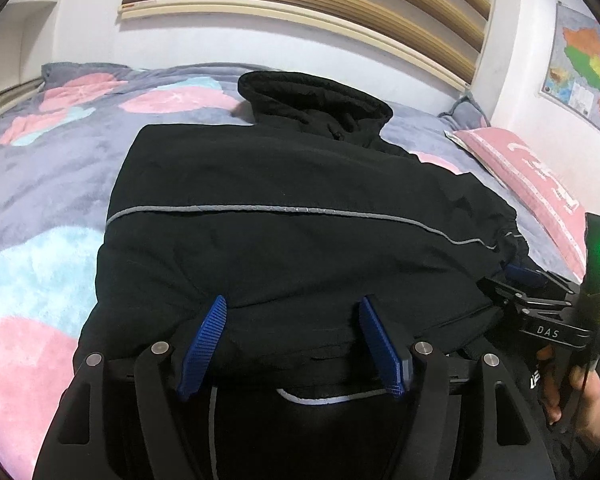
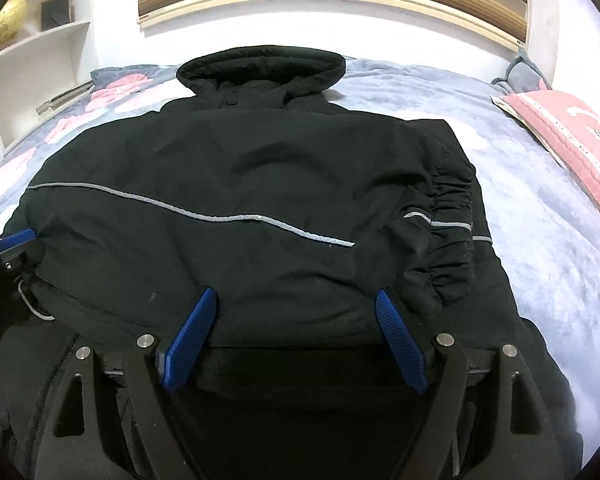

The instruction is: Fold large clothes

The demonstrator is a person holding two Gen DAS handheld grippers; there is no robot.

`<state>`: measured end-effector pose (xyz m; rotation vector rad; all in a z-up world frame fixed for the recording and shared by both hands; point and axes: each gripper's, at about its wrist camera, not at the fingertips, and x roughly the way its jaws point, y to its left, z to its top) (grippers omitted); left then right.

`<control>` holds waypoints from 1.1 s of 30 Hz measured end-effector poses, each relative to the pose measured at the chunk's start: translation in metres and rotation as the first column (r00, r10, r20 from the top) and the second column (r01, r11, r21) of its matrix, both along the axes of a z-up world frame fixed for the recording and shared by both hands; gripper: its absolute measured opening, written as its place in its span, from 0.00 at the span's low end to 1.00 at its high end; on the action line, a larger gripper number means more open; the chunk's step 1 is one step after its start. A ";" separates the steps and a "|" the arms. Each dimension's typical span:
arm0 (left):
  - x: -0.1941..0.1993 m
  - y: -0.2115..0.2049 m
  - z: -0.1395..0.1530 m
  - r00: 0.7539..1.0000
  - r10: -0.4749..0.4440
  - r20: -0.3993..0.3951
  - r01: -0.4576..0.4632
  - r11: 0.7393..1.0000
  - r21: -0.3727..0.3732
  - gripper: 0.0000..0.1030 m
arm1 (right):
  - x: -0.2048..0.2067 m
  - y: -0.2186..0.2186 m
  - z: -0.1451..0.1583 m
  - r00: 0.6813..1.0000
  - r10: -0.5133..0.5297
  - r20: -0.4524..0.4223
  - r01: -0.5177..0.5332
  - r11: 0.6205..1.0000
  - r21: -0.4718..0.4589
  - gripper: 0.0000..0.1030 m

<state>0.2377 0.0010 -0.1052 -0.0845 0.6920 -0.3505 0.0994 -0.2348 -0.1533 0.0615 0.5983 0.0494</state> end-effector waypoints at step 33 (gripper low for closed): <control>0.102 0.011 0.256 0.993 0.040 -0.113 -0.050 0.995 -0.091 0.75 | 0.069 -0.124 0.220 0.981 -0.050 -0.188 0.113 0.932 0.343 0.88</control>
